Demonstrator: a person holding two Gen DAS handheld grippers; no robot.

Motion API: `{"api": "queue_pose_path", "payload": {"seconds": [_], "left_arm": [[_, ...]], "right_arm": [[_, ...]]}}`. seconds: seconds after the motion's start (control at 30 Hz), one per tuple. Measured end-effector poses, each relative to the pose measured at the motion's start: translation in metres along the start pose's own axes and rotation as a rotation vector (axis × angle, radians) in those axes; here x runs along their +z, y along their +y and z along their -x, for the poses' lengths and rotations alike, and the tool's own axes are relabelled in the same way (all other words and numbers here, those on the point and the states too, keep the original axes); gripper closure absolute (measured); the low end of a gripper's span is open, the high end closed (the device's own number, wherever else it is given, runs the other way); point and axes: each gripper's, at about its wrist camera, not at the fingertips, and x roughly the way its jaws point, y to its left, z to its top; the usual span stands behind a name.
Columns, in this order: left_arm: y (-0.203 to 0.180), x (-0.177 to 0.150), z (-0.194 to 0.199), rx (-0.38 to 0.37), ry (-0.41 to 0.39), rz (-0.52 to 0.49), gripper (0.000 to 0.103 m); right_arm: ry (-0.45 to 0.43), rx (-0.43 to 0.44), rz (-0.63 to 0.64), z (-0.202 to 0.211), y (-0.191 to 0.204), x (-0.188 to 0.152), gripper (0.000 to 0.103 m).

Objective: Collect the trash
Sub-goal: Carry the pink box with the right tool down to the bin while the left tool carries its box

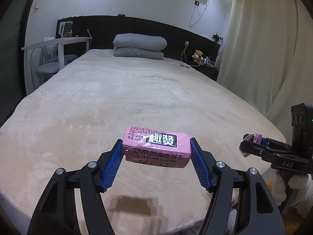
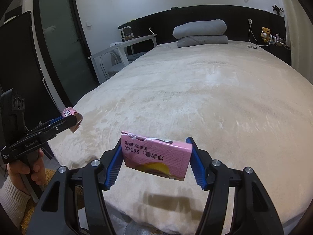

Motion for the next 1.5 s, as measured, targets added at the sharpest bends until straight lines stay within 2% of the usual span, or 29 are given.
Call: {"api": "queue_pose_path", "payload": {"seconds": [0.47,0.67,0.83,1.03,1.27,1.5], "left_arm": [[-0.03,-0.059,0.028,-0.105,0.033,0.045,0.037],[-0.046,-0.08,0.034,-0.148,0.073,0.037,0.037],[-0.052,-0.091,0.035,-0.188,0.106,0.061,0.037],[-0.058,-0.11,0.023,-0.209,0.21,0.071,0.037],[-0.057,-0.137,-0.003,-0.197,0.375,0.095,0.037],[-0.051,-0.162,-0.033,-0.221,0.559,0.141,0.037]], "right_arm": [[0.015,0.073,-0.075,0.05,0.007,-0.064,0.041],[0.047,0.094,-0.077,0.054,0.013,-0.081,0.041],[0.107,0.125,-0.105,0.049,0.009,-0.094,0.041],[0.217,0.152,-0.122,0.034,0.009,-0.114,0.041],[0.389,0.172,-0.178,0.003,0.001,-0.137,0.041],[0.554,0.131,-0.24,-0.028,-0.012,-0.158,0.041]]}}
